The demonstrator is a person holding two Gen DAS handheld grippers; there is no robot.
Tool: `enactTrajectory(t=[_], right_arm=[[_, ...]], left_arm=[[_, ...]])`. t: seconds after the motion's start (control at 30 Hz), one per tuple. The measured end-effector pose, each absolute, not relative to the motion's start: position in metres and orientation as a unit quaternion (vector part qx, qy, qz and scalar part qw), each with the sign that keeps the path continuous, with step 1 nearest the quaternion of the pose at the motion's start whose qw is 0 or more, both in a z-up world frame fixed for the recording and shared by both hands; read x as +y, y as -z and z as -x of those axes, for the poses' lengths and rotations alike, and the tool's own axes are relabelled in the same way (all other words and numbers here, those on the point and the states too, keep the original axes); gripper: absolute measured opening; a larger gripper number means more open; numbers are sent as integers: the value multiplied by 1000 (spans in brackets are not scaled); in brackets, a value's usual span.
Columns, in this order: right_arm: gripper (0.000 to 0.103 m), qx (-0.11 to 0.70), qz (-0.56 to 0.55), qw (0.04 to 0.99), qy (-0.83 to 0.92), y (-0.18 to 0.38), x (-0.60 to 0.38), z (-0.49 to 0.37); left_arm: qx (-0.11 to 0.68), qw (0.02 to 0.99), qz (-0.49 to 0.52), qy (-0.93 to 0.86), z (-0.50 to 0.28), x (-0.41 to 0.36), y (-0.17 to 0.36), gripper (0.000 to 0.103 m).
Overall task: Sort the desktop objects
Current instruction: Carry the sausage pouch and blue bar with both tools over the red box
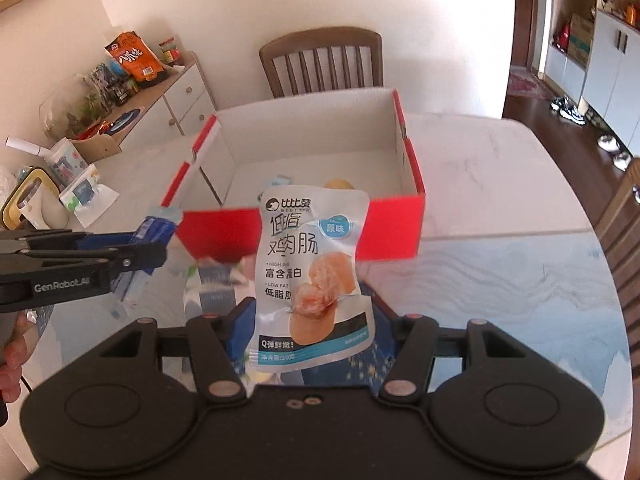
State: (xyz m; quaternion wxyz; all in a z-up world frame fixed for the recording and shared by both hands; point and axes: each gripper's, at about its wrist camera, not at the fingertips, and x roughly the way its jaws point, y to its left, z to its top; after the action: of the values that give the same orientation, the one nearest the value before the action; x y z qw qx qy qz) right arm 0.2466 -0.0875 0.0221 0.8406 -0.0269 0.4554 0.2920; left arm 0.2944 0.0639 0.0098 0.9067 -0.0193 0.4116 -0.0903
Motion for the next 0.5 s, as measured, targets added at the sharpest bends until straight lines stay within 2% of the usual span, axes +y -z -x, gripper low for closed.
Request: enactTrajectory(t=[0.5], right_arm=[[59, 437, 46, 851, -289, -37, -52, -313]], left_arm=[[395, 914, -5, 88, -365, 49, -26, 35]])
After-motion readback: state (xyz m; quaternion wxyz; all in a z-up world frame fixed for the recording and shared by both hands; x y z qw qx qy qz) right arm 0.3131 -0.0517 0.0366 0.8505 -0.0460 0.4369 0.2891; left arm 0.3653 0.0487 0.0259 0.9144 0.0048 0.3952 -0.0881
